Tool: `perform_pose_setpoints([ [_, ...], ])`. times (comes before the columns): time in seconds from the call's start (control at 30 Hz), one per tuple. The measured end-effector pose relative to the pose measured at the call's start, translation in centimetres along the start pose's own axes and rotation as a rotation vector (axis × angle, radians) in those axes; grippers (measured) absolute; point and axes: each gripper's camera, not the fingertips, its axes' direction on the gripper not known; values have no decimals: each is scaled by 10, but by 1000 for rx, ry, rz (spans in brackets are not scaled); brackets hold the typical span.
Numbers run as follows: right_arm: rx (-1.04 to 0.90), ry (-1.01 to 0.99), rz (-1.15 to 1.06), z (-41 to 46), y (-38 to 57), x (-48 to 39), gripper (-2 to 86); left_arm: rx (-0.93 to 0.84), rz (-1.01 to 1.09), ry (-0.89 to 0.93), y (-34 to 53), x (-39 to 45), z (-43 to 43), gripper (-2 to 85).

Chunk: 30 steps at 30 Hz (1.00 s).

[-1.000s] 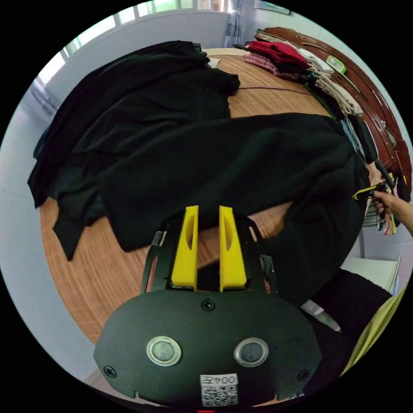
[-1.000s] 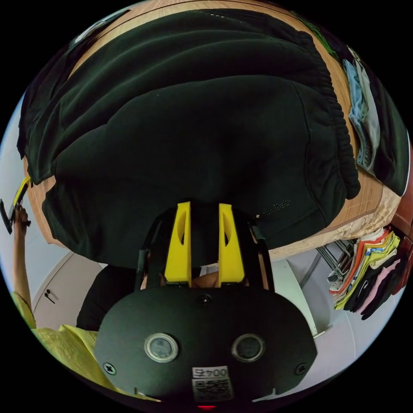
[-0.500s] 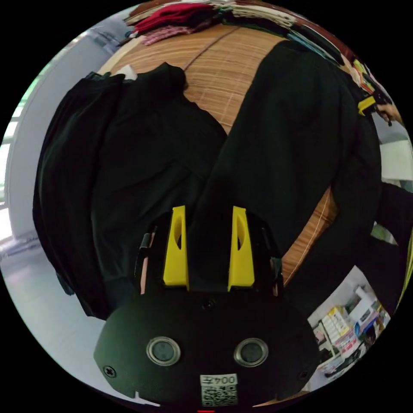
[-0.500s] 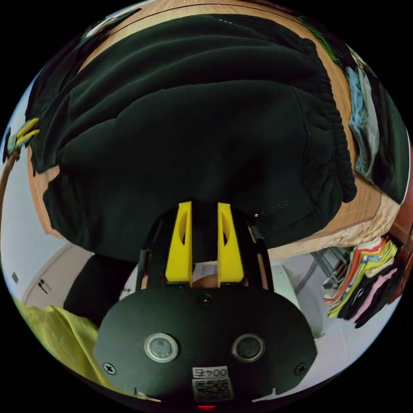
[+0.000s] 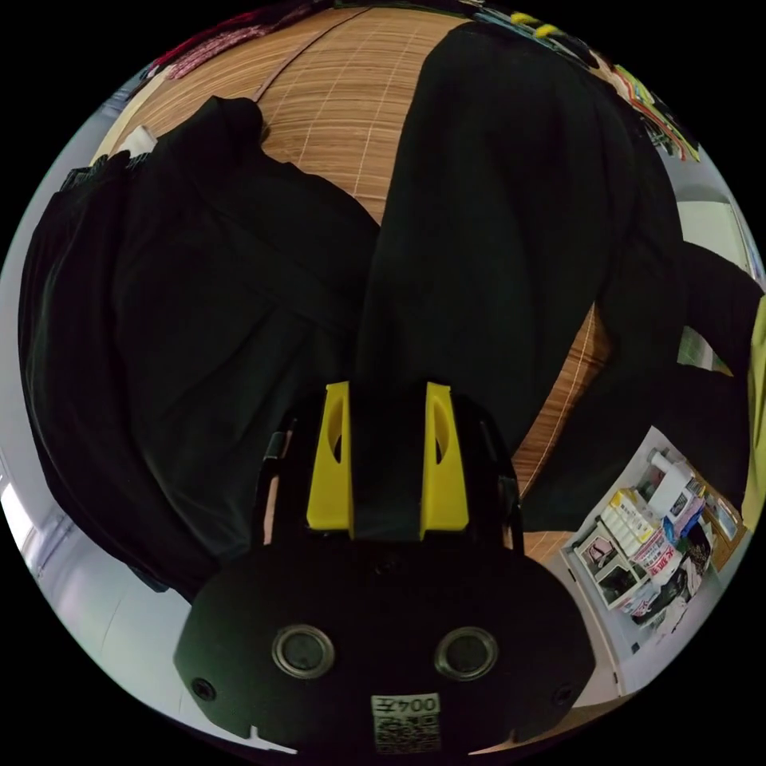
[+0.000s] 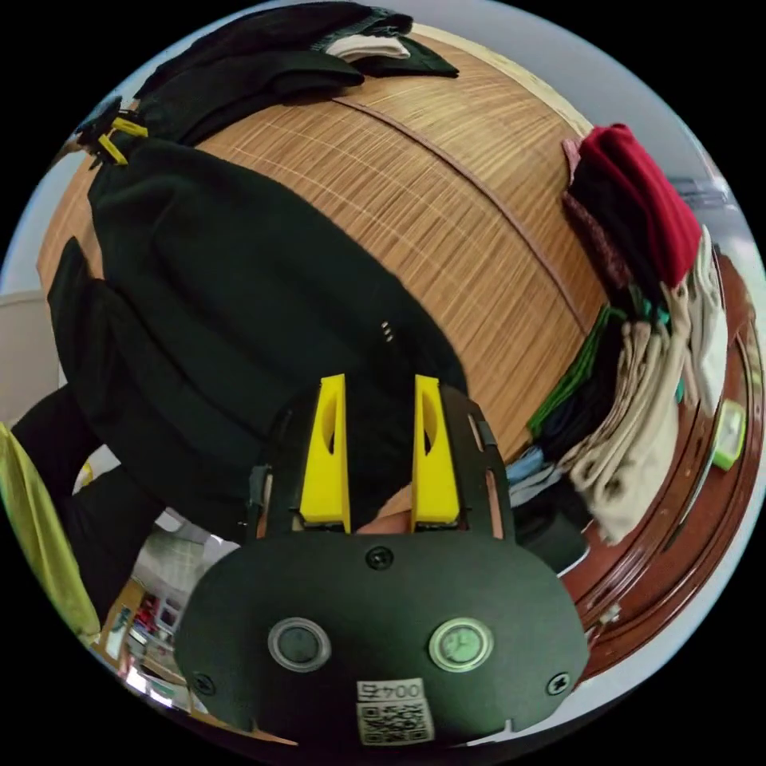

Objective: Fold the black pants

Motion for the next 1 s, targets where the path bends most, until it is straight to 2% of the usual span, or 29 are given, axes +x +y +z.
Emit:
perform_pose_setpoints([
  [0.1, -63, 15, -116, 6, -39, 20, 132, -32, 24, 17, -9, -1, -4, 132],
  [0.27, -286, 24, -353, 36, -84, 22, 134, -87, 43, 38, -28, 0, -6, 134],
  [0.43, -410, 11, -449, 62, -95, 11, 129, -159, 82, 73, -45, 0, -10, 130],
  [0.57, -414, -9, -446, 65, -97, 4, 105, -231, 131, 73, -57, 8, -9, 122],
  [0.77, -429, 0, -452, 56, -89, -11, 48, -289, 81, 27, -69, 32, -3, 89],
  [1.0, -398, 50, -380, 19, -69, -25, 41, -276, -16, -17, -47, 56, -27, 37],
])
